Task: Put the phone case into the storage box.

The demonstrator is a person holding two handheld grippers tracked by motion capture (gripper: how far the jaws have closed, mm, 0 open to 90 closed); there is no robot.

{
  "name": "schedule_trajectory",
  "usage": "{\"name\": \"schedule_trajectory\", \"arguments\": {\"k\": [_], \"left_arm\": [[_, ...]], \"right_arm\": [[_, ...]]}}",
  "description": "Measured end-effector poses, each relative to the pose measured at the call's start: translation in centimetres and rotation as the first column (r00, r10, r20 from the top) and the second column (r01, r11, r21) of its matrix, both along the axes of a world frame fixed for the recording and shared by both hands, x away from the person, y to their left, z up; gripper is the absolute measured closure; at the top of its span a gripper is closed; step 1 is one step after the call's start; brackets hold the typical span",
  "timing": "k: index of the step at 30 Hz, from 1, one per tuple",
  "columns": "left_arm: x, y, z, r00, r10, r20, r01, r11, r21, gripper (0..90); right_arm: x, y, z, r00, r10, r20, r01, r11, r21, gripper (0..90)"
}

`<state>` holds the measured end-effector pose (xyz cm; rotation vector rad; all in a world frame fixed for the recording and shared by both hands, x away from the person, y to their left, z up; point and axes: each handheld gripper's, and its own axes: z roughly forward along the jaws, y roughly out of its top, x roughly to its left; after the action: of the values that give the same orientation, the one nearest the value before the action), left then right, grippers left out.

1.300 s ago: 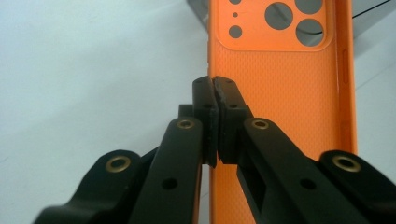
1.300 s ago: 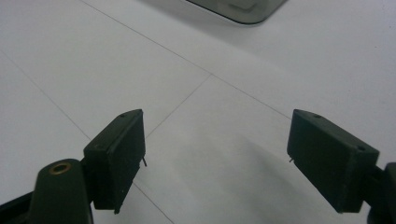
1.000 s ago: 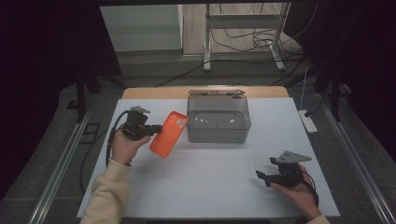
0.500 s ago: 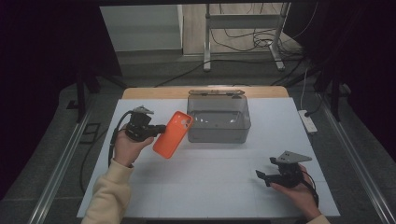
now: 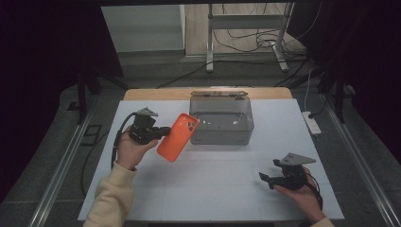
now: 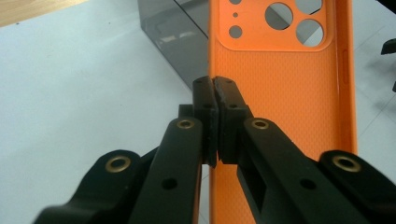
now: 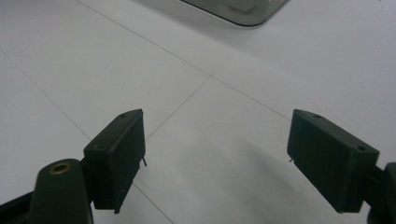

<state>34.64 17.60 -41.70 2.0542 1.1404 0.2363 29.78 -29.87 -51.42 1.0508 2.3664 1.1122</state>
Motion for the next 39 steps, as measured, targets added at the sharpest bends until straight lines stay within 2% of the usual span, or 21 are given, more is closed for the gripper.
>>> {"name": "schedule_trajectory", "arguments": {"k": [13, 39], "left_arm": [[-0.4, -1.1, 0.2, 0.9995, -0.030, 0.007, 0.030, 0.9995, 0.011, 88.3], [-0.5, -2.9, -0.5, 0.9964, -0.083, -0.016, 0.083, 0.9965, 0.012, 88.2]], "right_arm": [[0.0, 0.0, 0.0, 1.0000, 0.000, -0.001, 0.000, 1.0000, 0.001, 19.6], [0.0, 0.0, 0.1, 0.9999, 0.004, 0.009, -0.004, 1.0000, 0.001, 19.7]]}}
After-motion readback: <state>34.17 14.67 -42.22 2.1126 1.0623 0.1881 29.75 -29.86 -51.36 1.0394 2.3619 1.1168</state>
